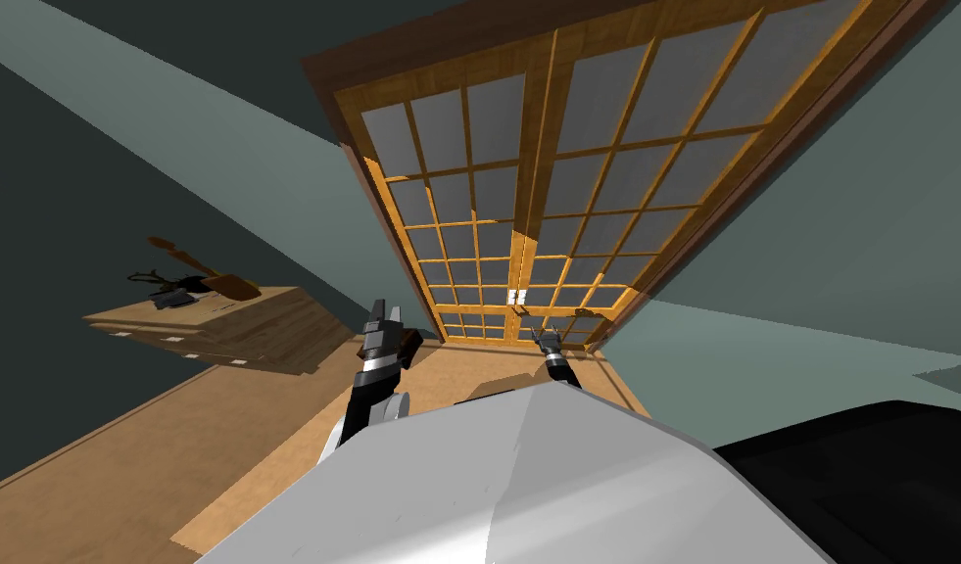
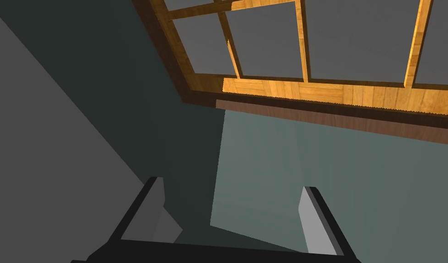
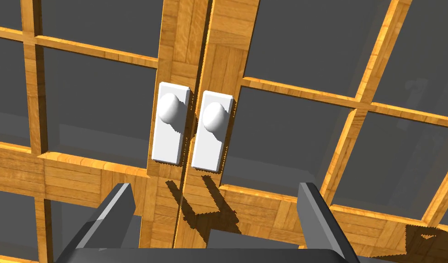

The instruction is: Pull the door open

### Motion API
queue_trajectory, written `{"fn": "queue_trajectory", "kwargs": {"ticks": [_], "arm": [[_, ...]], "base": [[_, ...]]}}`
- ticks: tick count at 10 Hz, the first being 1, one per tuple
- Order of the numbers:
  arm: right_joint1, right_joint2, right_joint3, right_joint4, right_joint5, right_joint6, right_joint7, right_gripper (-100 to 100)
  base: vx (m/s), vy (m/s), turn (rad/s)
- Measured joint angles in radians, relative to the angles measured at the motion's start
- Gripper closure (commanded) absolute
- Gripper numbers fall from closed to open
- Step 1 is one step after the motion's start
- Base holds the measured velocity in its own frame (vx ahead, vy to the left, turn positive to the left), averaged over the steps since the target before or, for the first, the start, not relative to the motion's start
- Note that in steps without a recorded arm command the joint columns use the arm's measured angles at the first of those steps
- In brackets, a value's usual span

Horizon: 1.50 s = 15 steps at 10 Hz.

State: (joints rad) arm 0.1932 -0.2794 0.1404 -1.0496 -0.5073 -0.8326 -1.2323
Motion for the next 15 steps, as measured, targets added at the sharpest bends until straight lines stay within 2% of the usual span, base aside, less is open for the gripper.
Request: {"fn": "queue_trajectory", "kwargs": {"ticks": [1, 2, 5, 7, 9, 11, 12, 14, 15], "arm": [[-0.006, -0.002, 0.002, 0.02, -0.008, -0.004, -0.018, -100], [-0.021, -0.009, 0.005, 0.06, -0.021, -0.013, -0.046, -100], [-0.025, -0.017, 0.009, 0.095, -0.049, -0.016, -0.098, -100], [-0.05, -0.025, 0.016, 0.163, -0.07, -0.033, -0.148, -100], [-0.051, -0.035, 0.017, 0.18, -0.093, -0.031, -0.187, -100], [-0.068, -0.041, 0.02, 0.219, -0.108, -0.038, -0.22, -100], [-0.069, -0.042, 0.02, 0.221, -0.109, -0.039, -0.224, -100], [-0.036, -0.05, 0.013, 0.212, -0.114, -0.026, -0.219, -100], [-0.033, -0.048, 0.013, 0.226, -0.114, -0.03, -0.221, -100]], "base": [[0.137, 0.01, 0.078], [0.138, 0.002, 0.063], [0.114, -0.01, 0.045], [0.171, -0.004, 0.078], [0.152, -0.012, 0.039], [0.111, -0.011, 0.042], [-0.087, 0.007, -0.107], [-0.137, 0.018, -0.061], [-0.136, -0.02, -0.088]]}}
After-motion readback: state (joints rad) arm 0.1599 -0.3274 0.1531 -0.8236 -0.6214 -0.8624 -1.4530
